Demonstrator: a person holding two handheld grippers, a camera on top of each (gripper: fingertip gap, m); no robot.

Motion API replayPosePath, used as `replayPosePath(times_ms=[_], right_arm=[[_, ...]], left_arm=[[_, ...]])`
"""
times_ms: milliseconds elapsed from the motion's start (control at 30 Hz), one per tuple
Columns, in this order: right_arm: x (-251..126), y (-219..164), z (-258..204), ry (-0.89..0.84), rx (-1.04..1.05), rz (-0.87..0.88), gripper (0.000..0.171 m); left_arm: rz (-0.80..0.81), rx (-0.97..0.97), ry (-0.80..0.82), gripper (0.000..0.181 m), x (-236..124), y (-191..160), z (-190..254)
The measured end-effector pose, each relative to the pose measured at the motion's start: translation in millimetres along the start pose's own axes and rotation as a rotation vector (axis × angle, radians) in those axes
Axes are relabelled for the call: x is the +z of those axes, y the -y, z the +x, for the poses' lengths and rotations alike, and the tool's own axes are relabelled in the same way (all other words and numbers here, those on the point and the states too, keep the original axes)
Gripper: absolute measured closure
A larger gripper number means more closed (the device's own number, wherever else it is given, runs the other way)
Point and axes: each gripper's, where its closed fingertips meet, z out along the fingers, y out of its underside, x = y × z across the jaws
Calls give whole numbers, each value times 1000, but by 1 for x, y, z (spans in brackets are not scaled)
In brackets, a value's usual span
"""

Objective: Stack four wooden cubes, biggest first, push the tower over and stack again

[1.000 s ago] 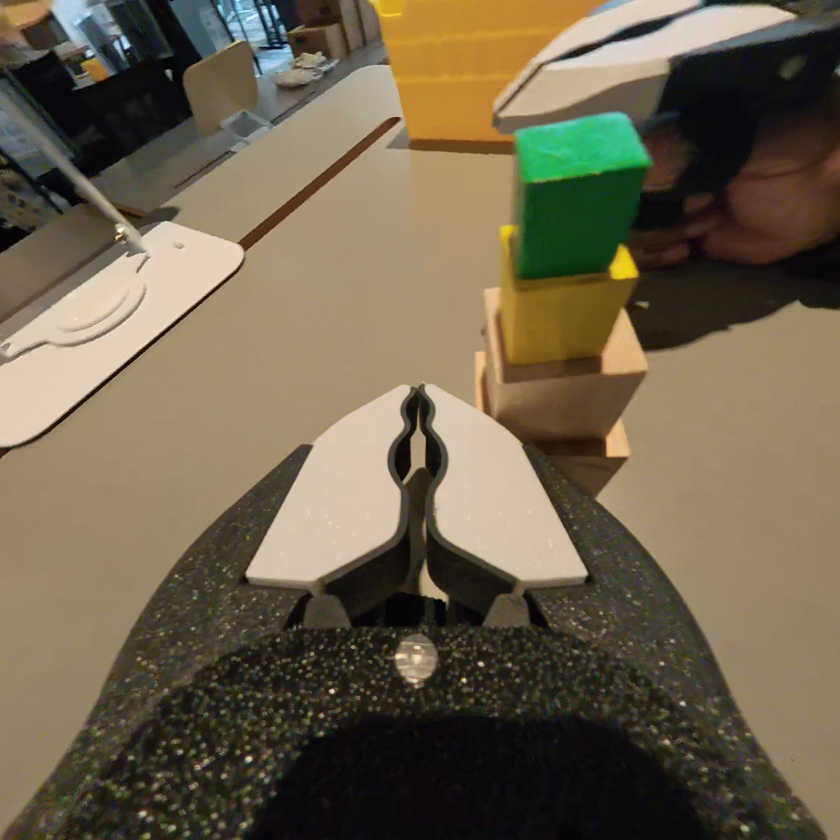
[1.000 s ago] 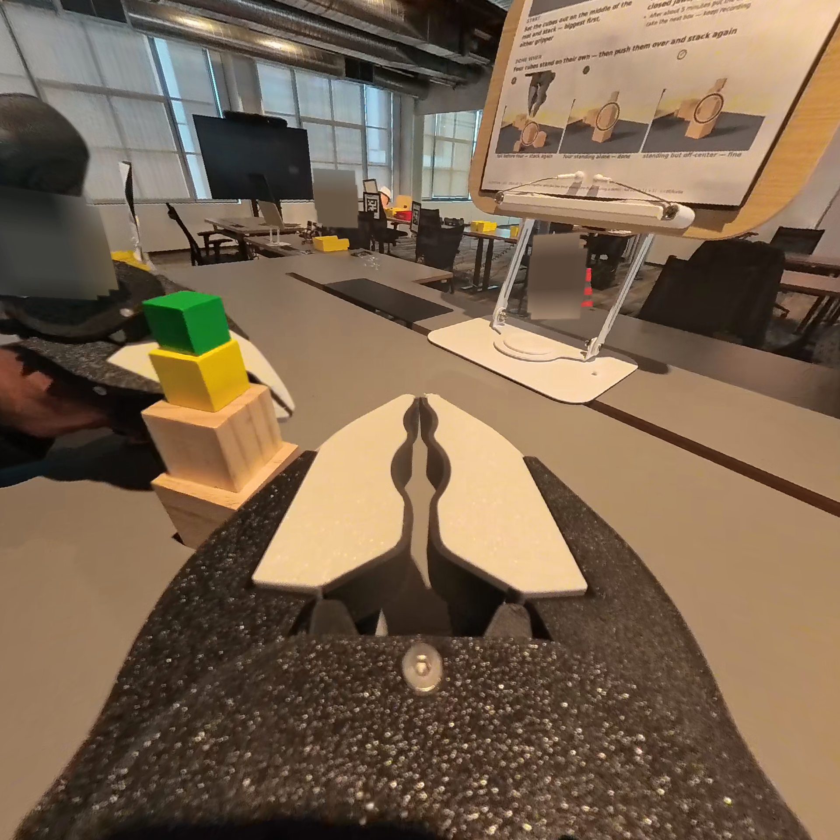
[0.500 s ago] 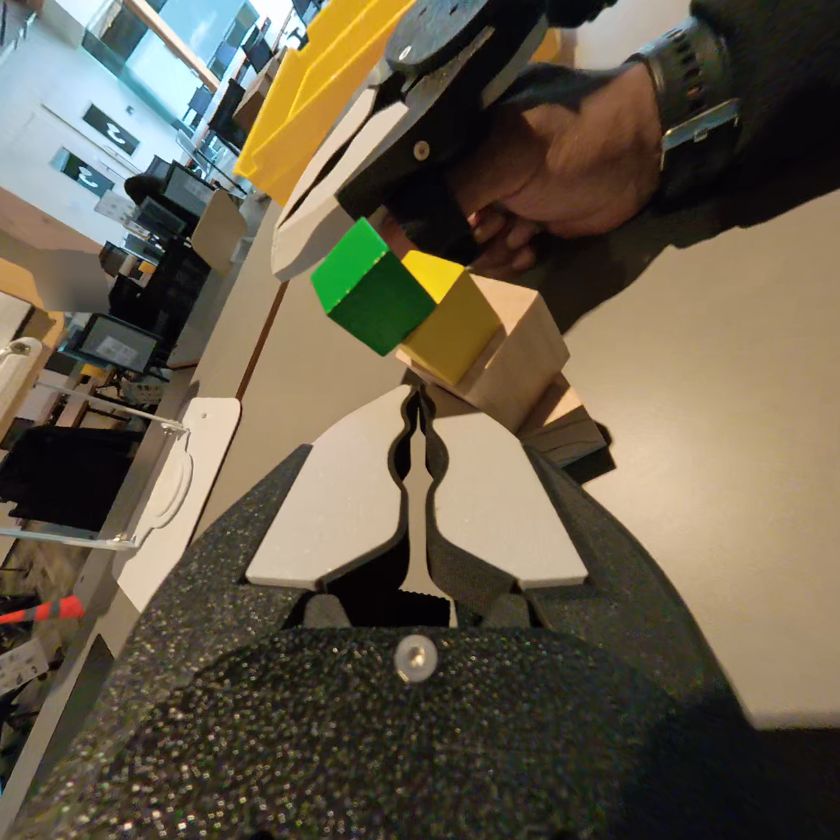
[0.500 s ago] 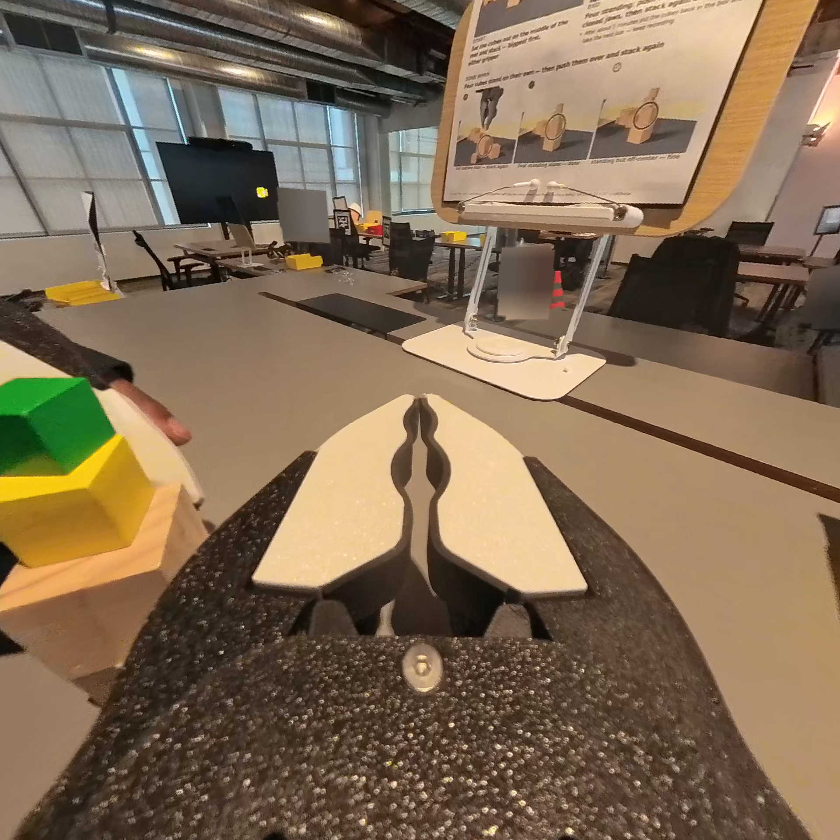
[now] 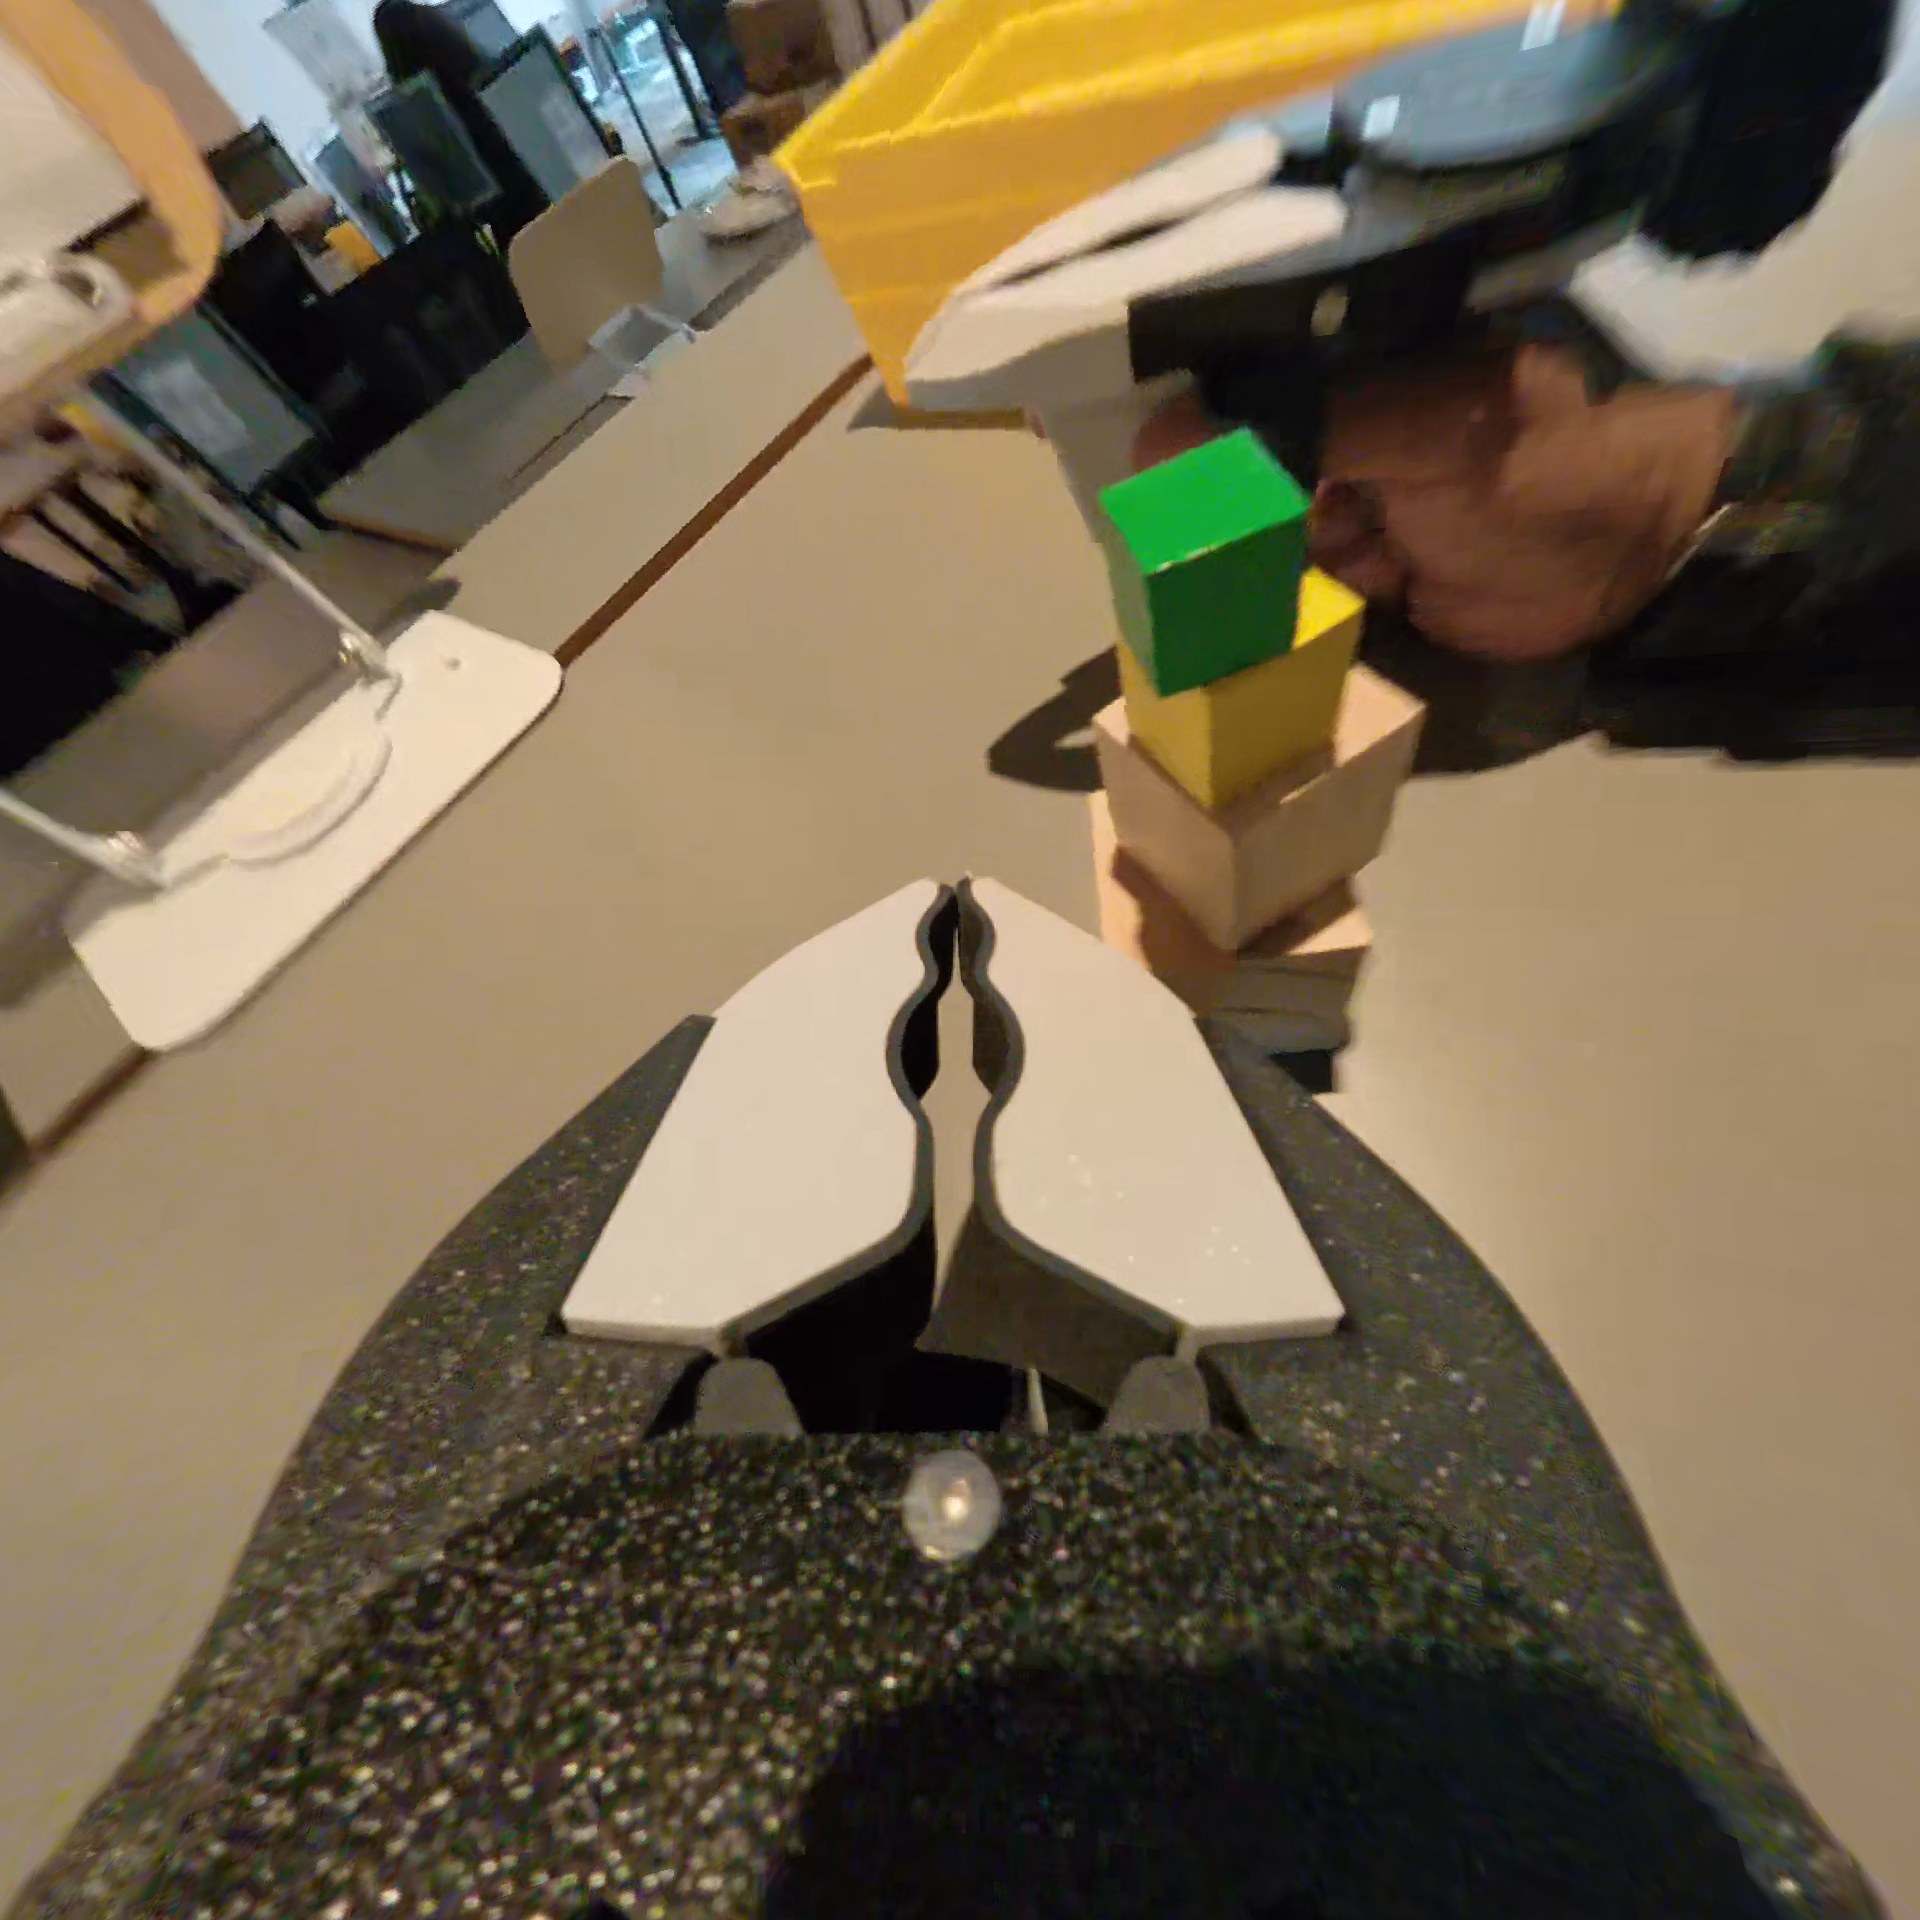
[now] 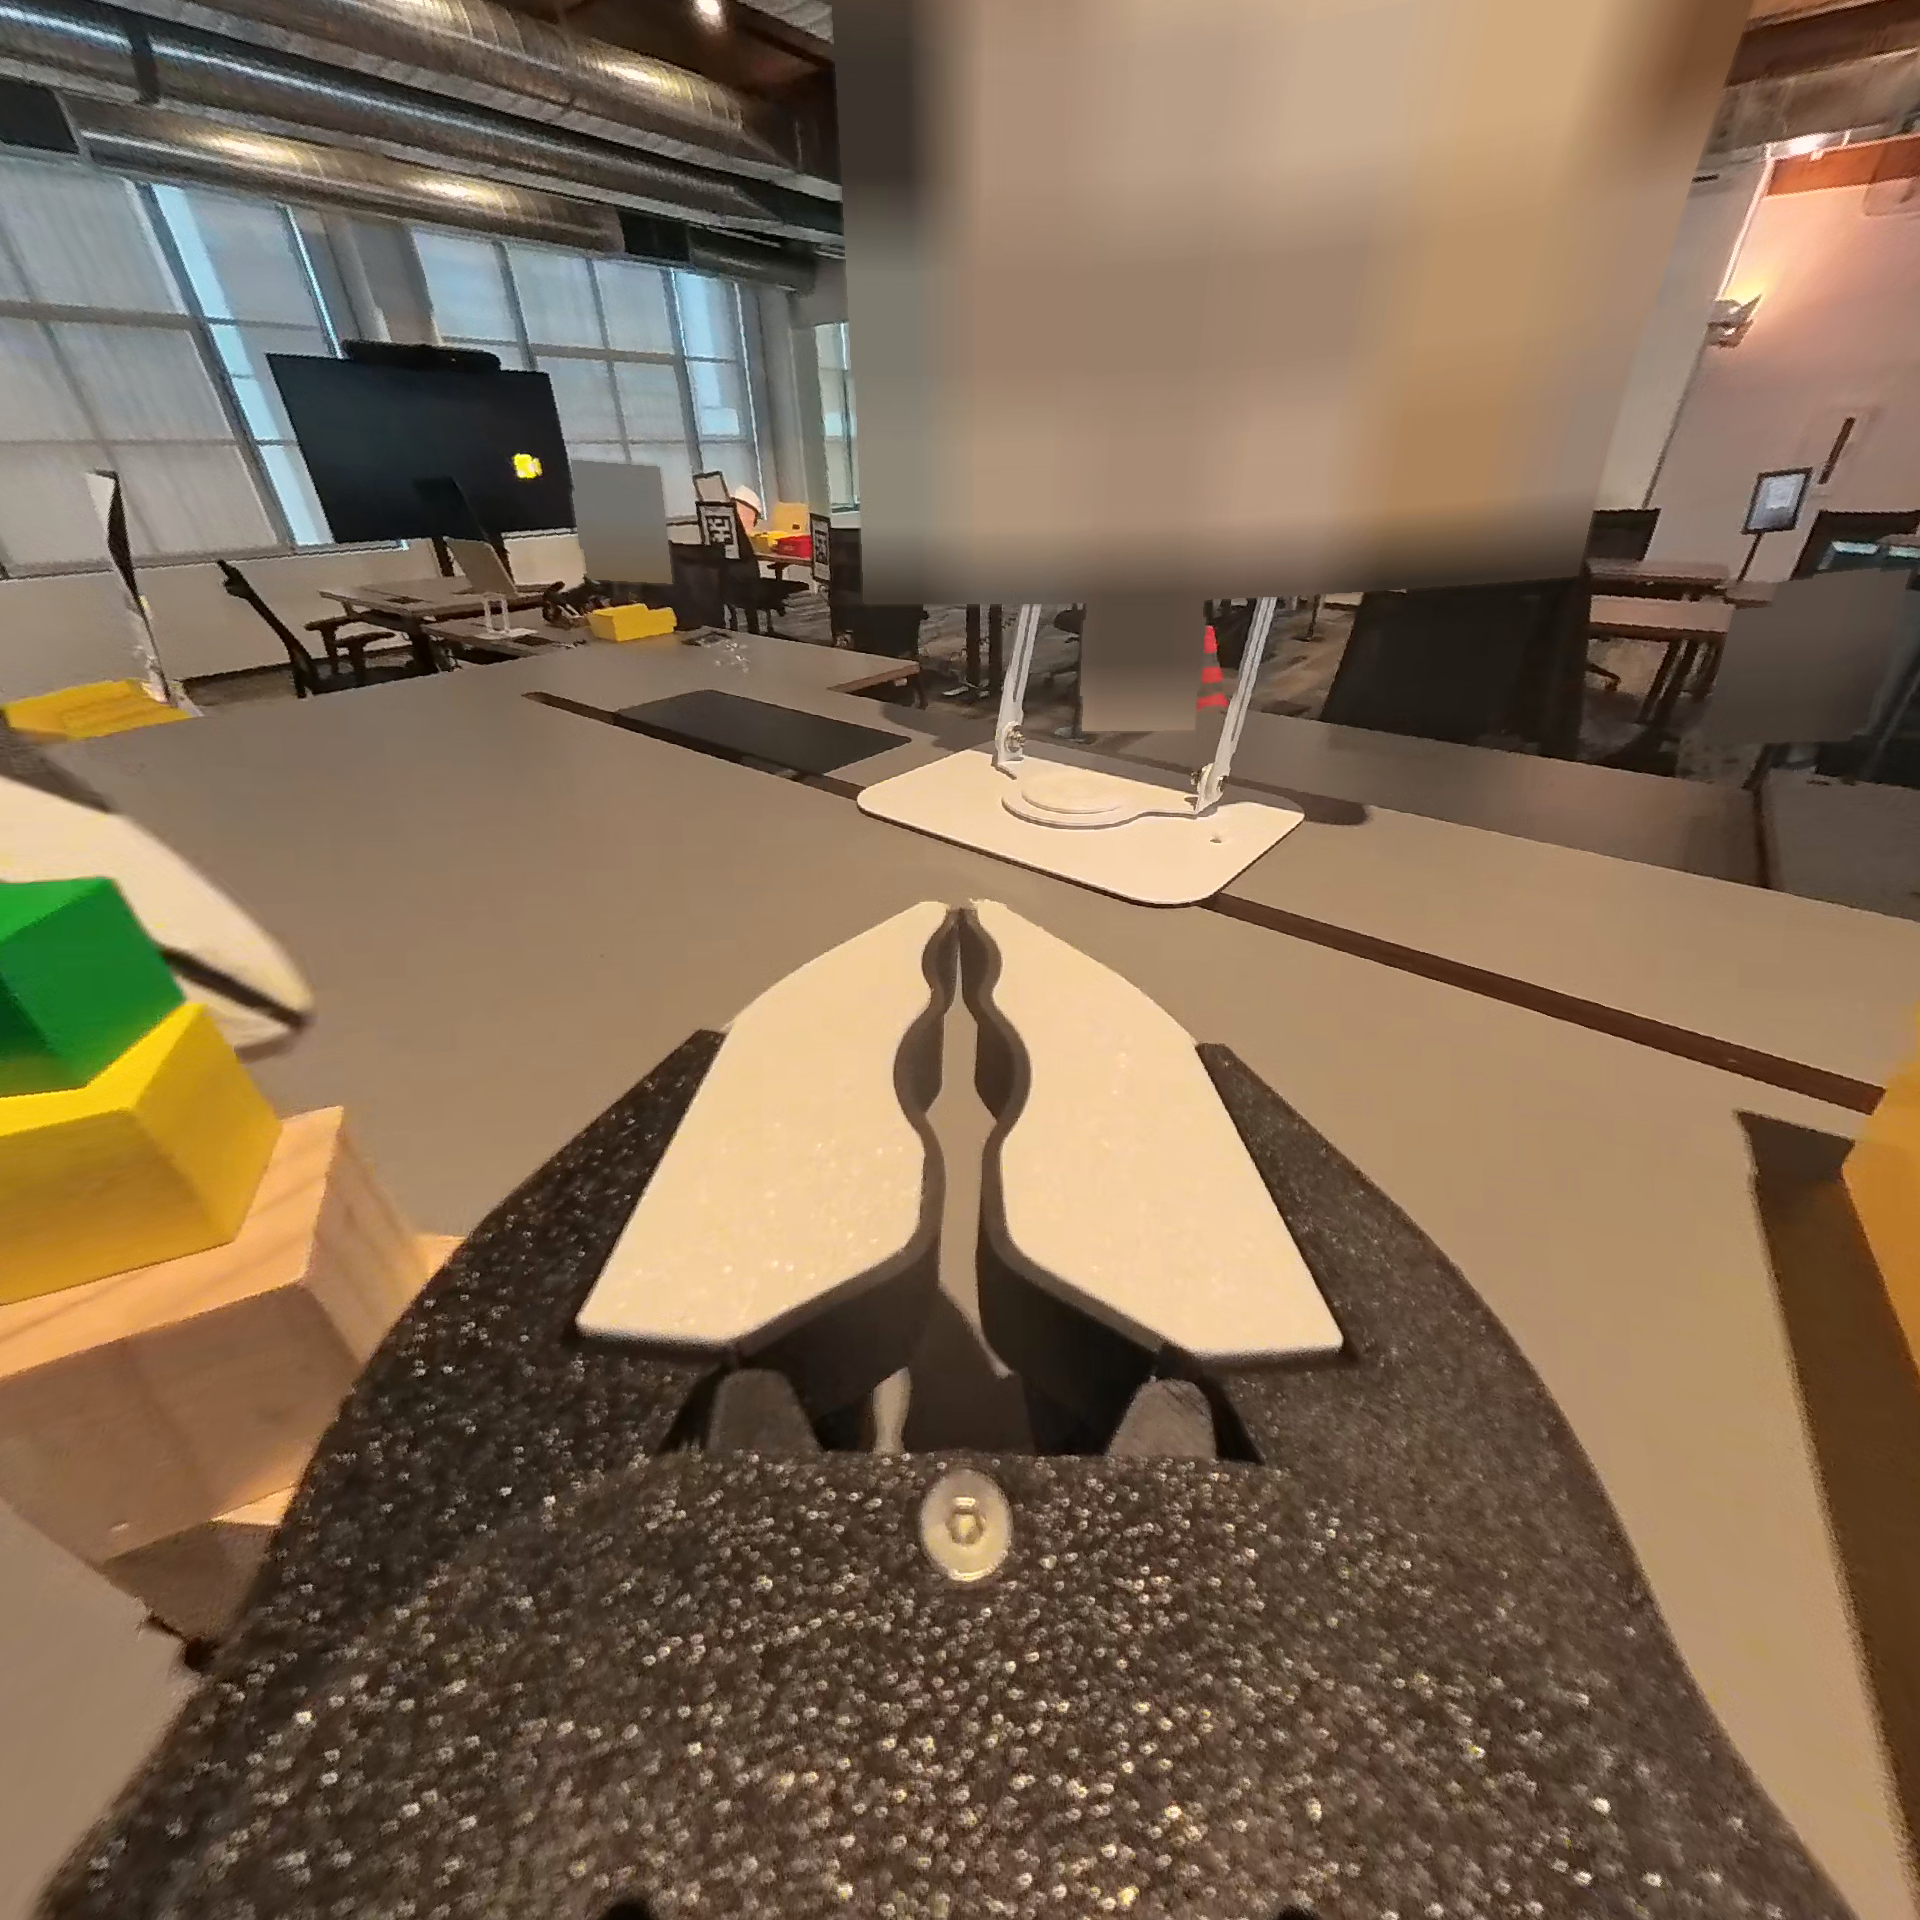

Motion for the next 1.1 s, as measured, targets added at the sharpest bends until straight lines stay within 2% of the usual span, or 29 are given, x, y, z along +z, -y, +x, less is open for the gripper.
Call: replayPosePath(times_ms=[33, 100, 167, 267, 400, 467, 633, 767, 1000, 1100], right_arm=[[1, 0, 0, 3, 7, -4, 171], [2, -2, 2, -1, 15, -17, 171], [4, -4, 3, -13, 11, -28, 171], [7, -4, 5, -25, 4, -33, 171], [6, -3, 5, -30, 7, -22, 171], [5, -2, 6, -30, 14, -12, 171], [3, -1, 7, -30, 28, -3, 171], [5, -2, 7, -29, 26, -16, 171], [3, -1, 7, -31, 30, -7, 171], [3, -1, 7, -31, 29, -4, 171]], left_arm=[[45, -81, -4, 181, -11, 5, 5], [172, -202, -15, 181, -31, 22, 24], [220, -229, -29, 181, -35, 37, 52], [133, -51, 21, 181, -17, 48, 89], [-47, 314, 234, 181, 11, 45, 96], [-110, 312, 244, 181, 20, 35, 97], [-164, 136, 346, 181, 8, 13, 57], [-181, 69, 394, 181, -1, -2, 31], [-175, -40, 396, 181, -23, -26, 6], [-165, -100, 501, 181, -52, -46, -42]])
